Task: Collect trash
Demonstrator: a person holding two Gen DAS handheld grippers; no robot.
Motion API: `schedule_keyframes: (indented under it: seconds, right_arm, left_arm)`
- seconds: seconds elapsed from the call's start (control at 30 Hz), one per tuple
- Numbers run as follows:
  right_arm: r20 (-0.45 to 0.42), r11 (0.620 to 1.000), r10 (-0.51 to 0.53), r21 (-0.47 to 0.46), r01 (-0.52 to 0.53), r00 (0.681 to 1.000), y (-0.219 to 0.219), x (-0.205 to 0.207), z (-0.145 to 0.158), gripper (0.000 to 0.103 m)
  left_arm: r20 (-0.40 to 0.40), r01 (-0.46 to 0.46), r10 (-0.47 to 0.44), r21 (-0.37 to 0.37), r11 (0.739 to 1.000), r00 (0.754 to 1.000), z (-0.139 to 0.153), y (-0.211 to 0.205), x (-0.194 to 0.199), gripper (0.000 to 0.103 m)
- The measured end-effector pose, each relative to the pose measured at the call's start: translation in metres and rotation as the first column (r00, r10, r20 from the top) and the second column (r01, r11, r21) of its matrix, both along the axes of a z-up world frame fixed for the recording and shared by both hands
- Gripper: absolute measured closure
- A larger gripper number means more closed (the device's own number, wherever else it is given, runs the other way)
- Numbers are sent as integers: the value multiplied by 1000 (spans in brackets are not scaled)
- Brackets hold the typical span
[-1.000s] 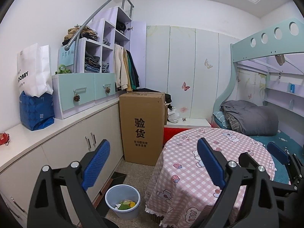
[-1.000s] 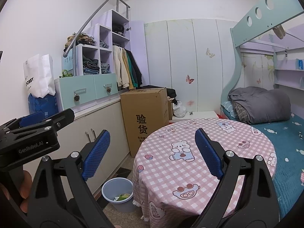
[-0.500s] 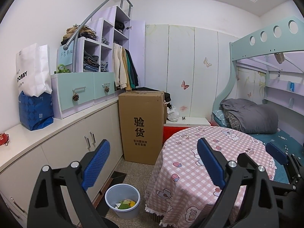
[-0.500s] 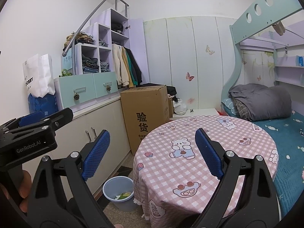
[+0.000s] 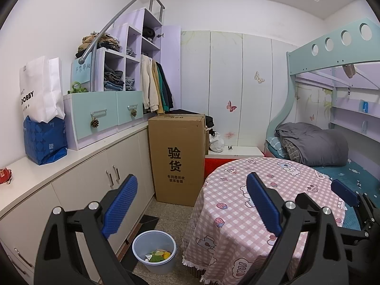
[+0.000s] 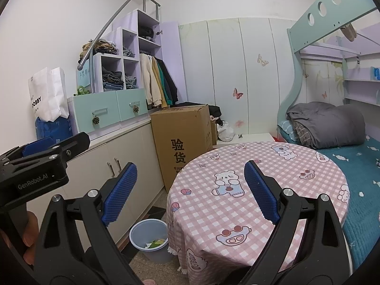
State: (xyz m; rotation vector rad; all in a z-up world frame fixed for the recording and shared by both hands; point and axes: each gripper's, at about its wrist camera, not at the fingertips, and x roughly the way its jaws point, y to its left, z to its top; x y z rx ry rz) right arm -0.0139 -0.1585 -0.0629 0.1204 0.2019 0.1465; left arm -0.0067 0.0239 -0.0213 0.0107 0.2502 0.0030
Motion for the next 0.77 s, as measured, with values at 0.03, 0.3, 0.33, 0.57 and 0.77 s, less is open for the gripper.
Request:
schedule_keyframes:
  seconds: [0.03,0.3,0.33,0.57,0.77]
  right_arm:
    - [0,1000,2,0,-2,1000,0,0,0,13]
    - [-1,1000,1,2,-1,1000,-1,1,0,13]
    - [0,1000,1,3,-1,1000,-1,1,0,13]
    - [-4,1000,-3,8,3,1000,-2,1,-2,13]
    - [-16,1000,-16,22,16,1000,-9,5,-7,13]
  left_arm:
    - [1,0,0,0,1000,1000,0,0,0,12]
    - [0,4,-4,3,1000,1000,0,2,1,12]
    - [1,4,-4,3,1000,1000,0,2,1,12]
    - [0,5,-5,7,1000,1000,0,2,2,12]
    - [-10,4,-4,17,1000,1000,-2,1,5,10]
